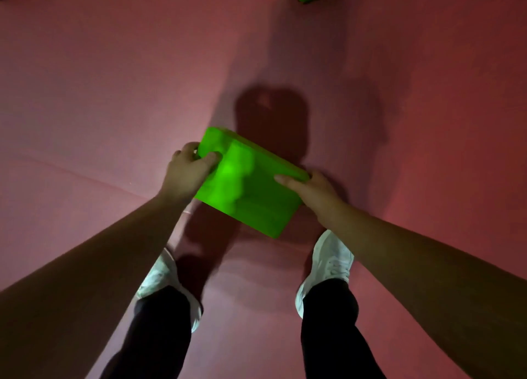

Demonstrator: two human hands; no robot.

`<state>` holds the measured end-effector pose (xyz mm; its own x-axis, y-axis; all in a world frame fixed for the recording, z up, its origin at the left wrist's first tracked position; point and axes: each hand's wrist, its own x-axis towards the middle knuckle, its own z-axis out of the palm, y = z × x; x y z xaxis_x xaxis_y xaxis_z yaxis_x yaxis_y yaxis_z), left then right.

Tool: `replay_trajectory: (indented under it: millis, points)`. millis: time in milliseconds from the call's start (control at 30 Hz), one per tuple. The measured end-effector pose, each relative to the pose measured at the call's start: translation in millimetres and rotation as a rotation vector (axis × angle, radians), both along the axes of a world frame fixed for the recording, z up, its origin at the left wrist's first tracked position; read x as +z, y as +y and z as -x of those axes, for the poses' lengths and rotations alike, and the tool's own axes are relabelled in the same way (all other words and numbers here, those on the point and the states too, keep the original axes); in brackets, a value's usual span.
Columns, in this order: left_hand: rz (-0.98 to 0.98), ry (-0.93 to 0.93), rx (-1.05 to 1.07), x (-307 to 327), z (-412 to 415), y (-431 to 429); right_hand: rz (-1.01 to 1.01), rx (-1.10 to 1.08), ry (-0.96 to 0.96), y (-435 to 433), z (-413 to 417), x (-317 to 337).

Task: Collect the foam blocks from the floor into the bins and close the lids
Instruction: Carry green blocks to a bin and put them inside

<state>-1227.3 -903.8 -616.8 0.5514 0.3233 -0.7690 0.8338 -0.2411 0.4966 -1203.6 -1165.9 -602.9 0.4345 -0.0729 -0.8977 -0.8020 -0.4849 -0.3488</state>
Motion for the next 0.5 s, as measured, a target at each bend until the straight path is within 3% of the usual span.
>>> replay_trajectory:
  millis: [167, 267, 333, 367, 500]
  points:
    - [0.079, -0.313, 0.041, 128.5, -74.3, 35.5, -0.025, 0.02, -0.187, 39.4, -75.0, 111.5]
    - [0.099, -0.426, 0.125, 195.5, -125.5, 62.8, -0.171, -0.148, -0.199, 65.2, -119.4, 179.1]
    - [0.037, -0.381, 0.191, 235.8, -155.5, 77.3, -0.32, -0.303, -0.184, 83.4, -146.9, 222.0]
    - [0.089, -0.336, 0.214, 254.3, -166.8, 83.1, -0.405, -0.367, -0.172, 92.7, -160.0, 241.4]
    - [0.591, -0.301, 0.154, 304.4, -198.7, 85.8, -0.584, -0.438, -0.139, 126.5, -204.3, 296.6]
